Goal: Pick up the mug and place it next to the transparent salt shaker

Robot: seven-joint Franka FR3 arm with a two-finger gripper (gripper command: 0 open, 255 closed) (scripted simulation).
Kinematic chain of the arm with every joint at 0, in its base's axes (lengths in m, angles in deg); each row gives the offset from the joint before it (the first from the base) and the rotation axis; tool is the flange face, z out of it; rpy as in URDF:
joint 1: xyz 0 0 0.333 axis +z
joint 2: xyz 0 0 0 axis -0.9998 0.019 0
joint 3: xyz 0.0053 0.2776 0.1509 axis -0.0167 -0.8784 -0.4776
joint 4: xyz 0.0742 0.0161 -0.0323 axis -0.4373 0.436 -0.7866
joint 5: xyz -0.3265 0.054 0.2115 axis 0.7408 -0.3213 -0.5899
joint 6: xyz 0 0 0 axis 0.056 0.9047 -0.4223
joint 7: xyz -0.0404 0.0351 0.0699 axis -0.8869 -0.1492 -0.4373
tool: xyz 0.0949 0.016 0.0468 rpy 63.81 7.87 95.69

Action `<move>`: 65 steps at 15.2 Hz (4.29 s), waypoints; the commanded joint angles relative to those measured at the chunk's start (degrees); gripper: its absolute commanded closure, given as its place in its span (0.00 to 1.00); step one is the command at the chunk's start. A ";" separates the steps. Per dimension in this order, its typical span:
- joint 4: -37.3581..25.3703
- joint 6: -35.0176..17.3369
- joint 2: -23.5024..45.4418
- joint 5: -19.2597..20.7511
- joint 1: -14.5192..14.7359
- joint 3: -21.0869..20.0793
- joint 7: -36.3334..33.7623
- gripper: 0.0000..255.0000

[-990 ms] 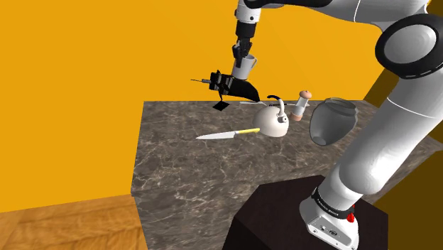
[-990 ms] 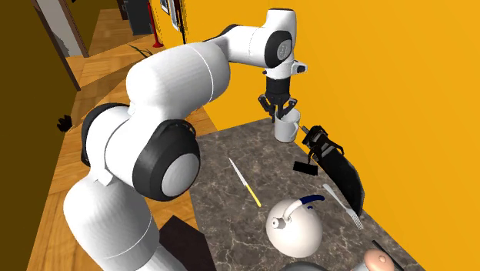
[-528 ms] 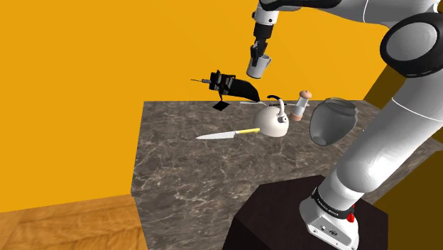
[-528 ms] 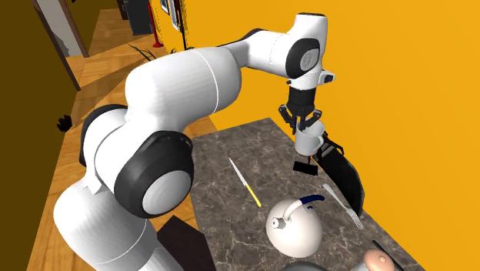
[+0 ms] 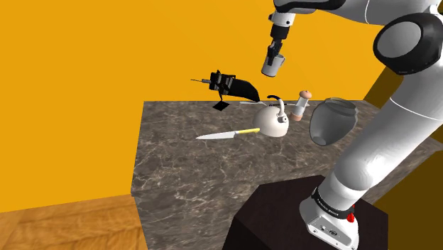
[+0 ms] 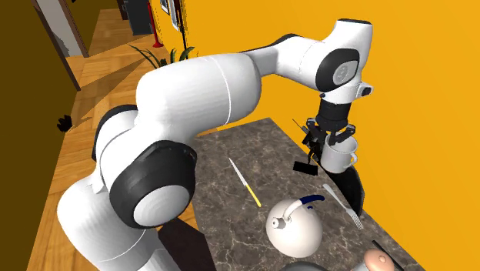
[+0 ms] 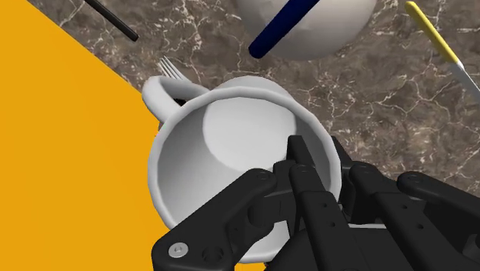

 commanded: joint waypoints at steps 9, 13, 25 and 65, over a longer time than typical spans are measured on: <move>-7.55 0.65 6.53 -2.56 -7.33 6.92 14.40 1.00; -13.18 1.83 11.13 -4.69 -10.95 9.28 20.19 1.00; -3.37 -7.06 10.16 -4.38 -10.91 9.30 20.42 1.00; 16.81 -33.38 16.70 -7.24 -11.34 8.41 21.75 1.00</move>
